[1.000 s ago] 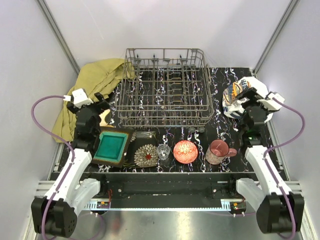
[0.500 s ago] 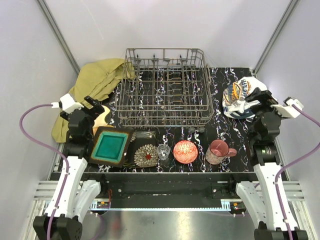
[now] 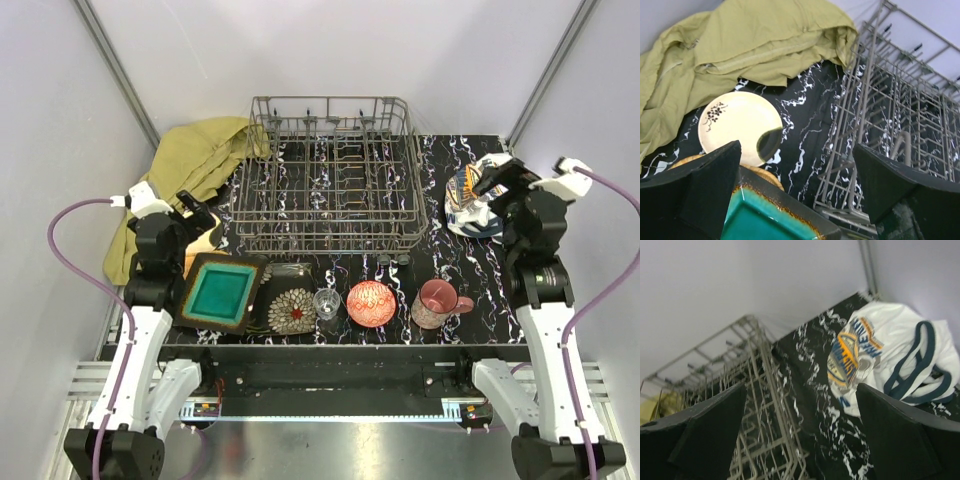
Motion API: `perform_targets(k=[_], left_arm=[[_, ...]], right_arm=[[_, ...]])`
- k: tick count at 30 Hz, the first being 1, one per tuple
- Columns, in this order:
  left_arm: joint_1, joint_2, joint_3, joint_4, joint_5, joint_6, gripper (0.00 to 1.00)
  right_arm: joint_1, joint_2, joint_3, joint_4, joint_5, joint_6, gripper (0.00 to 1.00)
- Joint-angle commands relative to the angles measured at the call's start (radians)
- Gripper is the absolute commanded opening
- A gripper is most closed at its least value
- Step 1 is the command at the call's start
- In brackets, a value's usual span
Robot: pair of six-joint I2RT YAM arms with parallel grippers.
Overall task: Load the mixed dishes into the dish rack
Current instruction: Grab a cup with the right arm
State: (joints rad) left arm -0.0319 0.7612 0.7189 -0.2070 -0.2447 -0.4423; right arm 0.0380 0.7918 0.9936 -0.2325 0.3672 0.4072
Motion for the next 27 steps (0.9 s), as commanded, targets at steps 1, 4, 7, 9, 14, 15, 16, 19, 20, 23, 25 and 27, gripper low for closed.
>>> perform_targets(k=[1,4,7,9,14,15,16,19,20,23,25,27], left_arm=[[0.003,-0.002,0.071,-0.063,0.076,0.022,0.99],[0.004,-0.02,0.071,-0.095,0.065,0.03,0.99],[0.003,-0.052,0.067,-0.127,0.068,0.01,0.99],[0.004,-0.068,0.063,-0.134,0.094,-0.002,0.99],[0.003,-0.068,0.048,-0.143,0.088,0.001,0.99],[0.003,-0.065,0.045,-0.141,0.087,0.001,0.99],[0.003,-0.06,0.045,-0.14,0.09,-0.004,0.99],[0.003,-0.059,0.045,-0.14,0.108,-0.013,0.99],[0.004,-0.062,0.044,-0.138,0.108,-0.013,0.99],[0.003,-0.071,0.031,-0.127,0.101,-0.015,0.99],[0.004,-0.072,0.028,-0.121,0.104,-0.015,0.99],[0.004,-0.071,0.028,-0.121,0.11,-0.015,0.99]], right_arm=[[-0.003,0.076,0.108,-0.172,-0.247,-0.025,1.0],[-0.003,0.09,0.14,-0.286,-0.26,0.018,1.0],[-0.003,0.06,0.14,-0.39,-0.263,0.053,1.0],[-0.003,0.044,0.146,-0.497,-0.258,0.088,0.98],[-0.003,0.026,0.151,-0.829,-0.299,0.287,0.89],[-0.003,-0.012,0.12,-0.852,-0.304,0.307,0.88],[-0.003,-0.035,0.103,-0.887,-0.295,0.344,0.88],[-0.001,-0.12,0.06,-0.951,-0.281,0.363,0.83],[-0.003,-0.127,0.048,-0.97,-0.289,0.363,0.83],[-0.003,-0.134,0.004,-1.013,-0.358,0.335,0.83],[-0.001,-0.134,-0.024,-1.027,-0.402,0.318,0.83],[-0.003,-0.146,-0.055,-1.031,-0.425,0.315,0.84]])
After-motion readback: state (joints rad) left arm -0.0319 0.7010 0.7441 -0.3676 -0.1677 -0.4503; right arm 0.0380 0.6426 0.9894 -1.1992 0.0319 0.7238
